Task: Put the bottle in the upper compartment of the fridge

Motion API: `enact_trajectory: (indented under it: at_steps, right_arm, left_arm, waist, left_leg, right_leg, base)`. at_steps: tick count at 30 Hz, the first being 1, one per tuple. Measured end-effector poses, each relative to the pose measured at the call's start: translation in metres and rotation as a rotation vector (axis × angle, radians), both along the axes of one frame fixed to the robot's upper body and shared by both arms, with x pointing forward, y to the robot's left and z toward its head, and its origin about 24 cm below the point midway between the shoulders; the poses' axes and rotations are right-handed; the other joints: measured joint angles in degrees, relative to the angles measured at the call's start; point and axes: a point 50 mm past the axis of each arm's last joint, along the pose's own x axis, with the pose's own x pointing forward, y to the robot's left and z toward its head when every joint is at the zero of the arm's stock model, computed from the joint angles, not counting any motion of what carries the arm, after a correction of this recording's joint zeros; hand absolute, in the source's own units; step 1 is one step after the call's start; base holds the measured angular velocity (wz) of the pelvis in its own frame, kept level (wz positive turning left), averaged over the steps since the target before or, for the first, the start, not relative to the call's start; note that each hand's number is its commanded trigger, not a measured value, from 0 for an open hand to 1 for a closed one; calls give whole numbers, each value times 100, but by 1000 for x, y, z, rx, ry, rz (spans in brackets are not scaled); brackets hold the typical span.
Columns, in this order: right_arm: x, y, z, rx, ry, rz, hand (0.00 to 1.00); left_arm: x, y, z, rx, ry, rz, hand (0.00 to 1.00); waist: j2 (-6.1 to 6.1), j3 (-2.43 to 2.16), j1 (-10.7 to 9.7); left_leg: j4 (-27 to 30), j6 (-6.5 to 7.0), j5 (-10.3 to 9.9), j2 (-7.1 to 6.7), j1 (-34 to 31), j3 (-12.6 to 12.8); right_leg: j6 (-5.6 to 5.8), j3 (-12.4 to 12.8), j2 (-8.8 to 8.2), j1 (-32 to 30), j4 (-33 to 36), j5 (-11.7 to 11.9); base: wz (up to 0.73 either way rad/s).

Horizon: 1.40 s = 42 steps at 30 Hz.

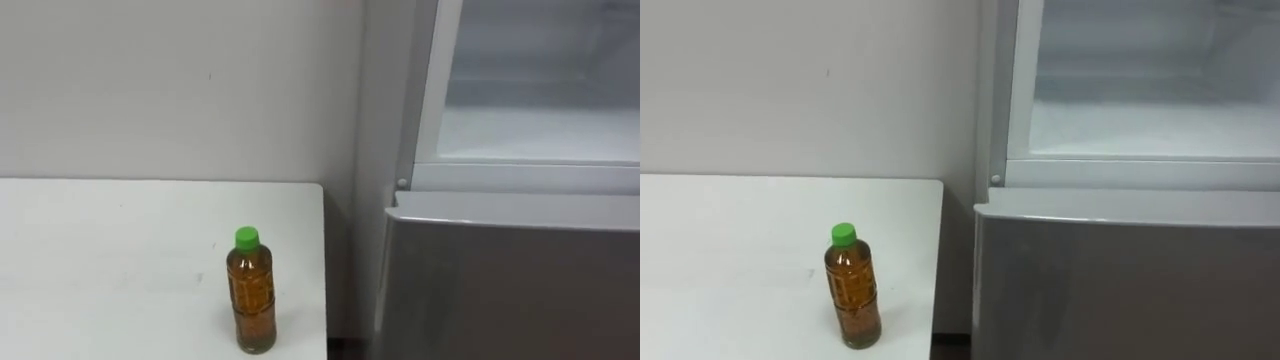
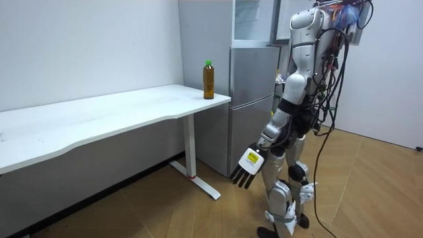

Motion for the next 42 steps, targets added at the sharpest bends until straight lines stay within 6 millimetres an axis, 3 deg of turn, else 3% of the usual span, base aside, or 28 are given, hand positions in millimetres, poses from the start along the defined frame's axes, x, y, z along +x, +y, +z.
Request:
enact_trajectory:
  at_steps: [8, 15, 22, 25, 26, 34, 37, 42]
  right_arm:
    - [10, 3, 2, 8, -55, 24, 0]
    - [42, 14, 13, 17, -204, 116, 0]
    - [84, 25, 36, 37, -415, 174, 0]
    - [94, 32, 43, 44, -477, 202, 0]
    - [97, 35, 46, 46, -498, 219, 0]
    - [136, 59, 94, 93, -775, 309, 0]
    - [146, 65, 114, 109, -876, 326, 0]
    - [153, 70, 129, 122, -947, 335, 0]
  left_arm:
    - [1, 0, 1, 4, -17, -7, 0]
    - [0, 4, 1, 16, -9, -28, 0]
    - [4, 4, 2, 21, -17, -54, 0]
    - [7, 3, 2, 24, -26, -65, 0]
    - [8, 2, 2, 29, -32, -73, 0]
    - [10, 2, 2, 33, -34, -81, 0]
    - [9, 2, 2, 29, -26, -80, 0]
    - [8, 2, 1, 28, -13, -78, 0]
  waist:
    - [40, 29, 147]
    - [28, 83, 163]
    - [37, 59, 175]
    - [54, 13, 252]
    - [42, -1, 293]
    - [107, 12, 408]
    - [116, 14, 431]
    - [125, 18, 458]
  left_leg:
    - [-12, -4, -4, 10, 6, -3]
    - [-4, -4, -4, 20, 0, -3]
    - [11, -2, -2, 16, -21, -10]
    - [9, -2, -3, 16, -9, 6]
    - [6, -2, -3, 16, -6, 15]
    - [-4, -2, -2, 18, 22, 33]
    - [2, -2, -2, 21, -17, 27]
    - [2, -2, -1, 20, -33, 26]
  right_leg:
    - [-3, 7, 11, -1, 13, 3]
    - [-3, 9, 9, -30, 90, 3]
    - [-3, 17, 5, -62, 106, 4]
    - [-3, 23, 5, -56, 106, 4]
    - [-3, 23, 5, -53, 107, 4]
    - [-3, 40, 6, -50, 108, 4]
    - [-3, 37, 7, -72, 120, 4]
    - [-3, 40, 6, -95, 134, 4]
  base:
    - [0]
    - [0]
    - [0]
    - [0]
    - [0]
    - [-1]
    - [0]
    - [0]
